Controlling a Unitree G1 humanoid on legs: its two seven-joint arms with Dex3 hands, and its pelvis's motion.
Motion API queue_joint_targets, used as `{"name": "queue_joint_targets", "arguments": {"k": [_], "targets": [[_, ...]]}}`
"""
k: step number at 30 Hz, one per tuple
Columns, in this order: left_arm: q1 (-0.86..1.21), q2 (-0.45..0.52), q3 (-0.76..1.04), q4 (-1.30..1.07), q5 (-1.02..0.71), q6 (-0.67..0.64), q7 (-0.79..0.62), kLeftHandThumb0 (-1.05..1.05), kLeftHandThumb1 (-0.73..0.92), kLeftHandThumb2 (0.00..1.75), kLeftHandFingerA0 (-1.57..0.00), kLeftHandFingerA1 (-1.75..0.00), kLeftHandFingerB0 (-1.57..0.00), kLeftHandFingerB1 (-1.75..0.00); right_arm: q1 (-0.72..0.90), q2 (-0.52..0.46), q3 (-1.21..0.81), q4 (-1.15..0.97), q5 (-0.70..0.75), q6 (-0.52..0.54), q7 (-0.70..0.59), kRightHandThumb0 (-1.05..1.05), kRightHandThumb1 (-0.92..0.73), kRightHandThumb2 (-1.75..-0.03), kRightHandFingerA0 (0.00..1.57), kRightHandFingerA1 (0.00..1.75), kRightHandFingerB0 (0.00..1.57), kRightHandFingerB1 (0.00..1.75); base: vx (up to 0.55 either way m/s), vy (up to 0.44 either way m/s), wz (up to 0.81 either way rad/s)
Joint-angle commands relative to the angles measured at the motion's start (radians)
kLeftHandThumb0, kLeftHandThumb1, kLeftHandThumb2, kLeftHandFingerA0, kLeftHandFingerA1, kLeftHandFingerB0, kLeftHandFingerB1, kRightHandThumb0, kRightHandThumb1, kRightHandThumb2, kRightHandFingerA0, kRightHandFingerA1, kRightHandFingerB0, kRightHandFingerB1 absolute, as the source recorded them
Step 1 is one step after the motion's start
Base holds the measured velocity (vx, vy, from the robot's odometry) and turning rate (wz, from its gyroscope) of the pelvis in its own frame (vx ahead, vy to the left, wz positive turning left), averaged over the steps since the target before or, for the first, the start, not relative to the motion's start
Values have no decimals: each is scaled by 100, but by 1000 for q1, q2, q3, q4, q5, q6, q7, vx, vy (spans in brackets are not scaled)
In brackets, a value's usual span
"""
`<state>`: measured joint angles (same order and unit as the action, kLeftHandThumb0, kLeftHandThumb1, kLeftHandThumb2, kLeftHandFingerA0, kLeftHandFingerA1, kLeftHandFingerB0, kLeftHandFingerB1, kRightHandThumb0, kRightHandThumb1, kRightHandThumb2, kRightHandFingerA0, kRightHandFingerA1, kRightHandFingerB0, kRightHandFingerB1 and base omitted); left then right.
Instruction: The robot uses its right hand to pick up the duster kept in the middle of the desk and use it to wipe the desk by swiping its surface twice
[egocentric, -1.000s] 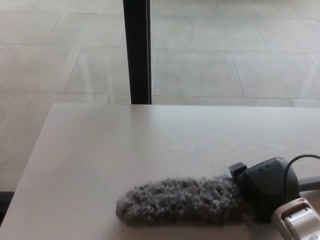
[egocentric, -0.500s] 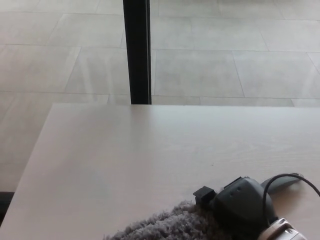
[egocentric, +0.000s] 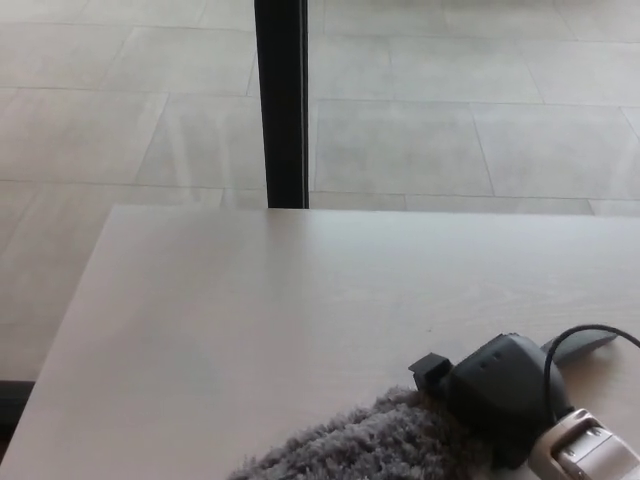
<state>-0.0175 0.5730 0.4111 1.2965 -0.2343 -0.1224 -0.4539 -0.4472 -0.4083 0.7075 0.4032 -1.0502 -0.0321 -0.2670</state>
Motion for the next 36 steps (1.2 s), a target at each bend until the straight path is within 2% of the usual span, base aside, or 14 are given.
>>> {"name": "queue_joint_targets", "arguments": {"k": [1,5,11,12,14,18,23,24,25,27,29,31,35,36], "targets": [[21,-6,-2,-10,9,-23,5,-55,87,67,-34,-61,-47,-46,-59,35,-41,114,28,23,39,-32,-55,-123,104,175,73,170,0,0,0],[28,-11,-5,-7,13,-19,19,-57,87,66,-37,-58,-48,-43,-148,62,-62,283,5,91,4,-35,-71,-93,97,175,77,128,0,0,0],[36,-16,6,-13,1,-16,17,-55,89,67,-36,-59,-48,-44,-231,73,-48,435,-24,212,90,-37,-81,-80,94,175,75,142,0,0,0],[33,-16,13,-9,-6,-5,13,-56,87,66,-34,-59,-48,-46,-241,66,-52,469,-20,241,108,-38,-81,-71,88,175,76,125,0,0,0],[39,-15,10,-15,-3,-15,9,-56,89,66,-36,-60,-48,-46,-251,64,-36,509,-36,281,129,-41,-84,-66,88,175,71,139,0,0,0],[38,-15,20,-10,-10,0,19,-54,90,66,-39,-60,-50,-46,-257,62,-46,591,-4,305,143,-41,-85,-65,86,175,72,133,0,0,0],[57,-18,23,-16,-10,-21,9,-54,89,68,-39,-58,-49,-44,-273,26,-105,699,63,330,188,-42,-81,-65,84,158,72,96,0,0,0],[60,-18,23,-18,-9,-24,11,-54,89,68,-39,-58,-49,-44,-280,28,-116,716,71,339,195,-42,-81,-65,84,158,72,96,0,0,0],[62,-16,29,-21,-15,-18,2,-53,91,67,-40,-58,-49,-45,-282,24,-134,730,87,336,187,-42,-82,-64,83,164,67,119,0,0,0],[59,-14,31,-14,-13,-2,6,-52,90,67,-42,-57,-47,-43,-292,13,-156,757,104,345,211,-44,-77,-70,83,163,69,91,0,0,0],[61,-14,40,-12,-19,1,-2,-52,90,67,-40,-59,-46,-44,-298,7,-173,768,119,355,225,-44,-80,-63,85,164,68,112,0,0,0],[67,-12,38,-14,-10,-7,5,-51,90,65,-39,-57,-47,-42,-297,-12,-174,778,120,351,237,-50,-82,-70,83,153,68,85,0,0,0],[75,-12,52,-19,-21,-3,-3,-53,90,66,-41,-63,-47,-45,-312,-31,-175,826,128,399,292,-48,-76,-69,80,162,66,91,0,0,0],[80,-14,65,-18,-33,-3,-12,-51,90,66,-39,-63,-47,-46,-313,-36,-175,838,133,398,297,-47,-76,-66,82,137,67,81,0,0,0]]}}
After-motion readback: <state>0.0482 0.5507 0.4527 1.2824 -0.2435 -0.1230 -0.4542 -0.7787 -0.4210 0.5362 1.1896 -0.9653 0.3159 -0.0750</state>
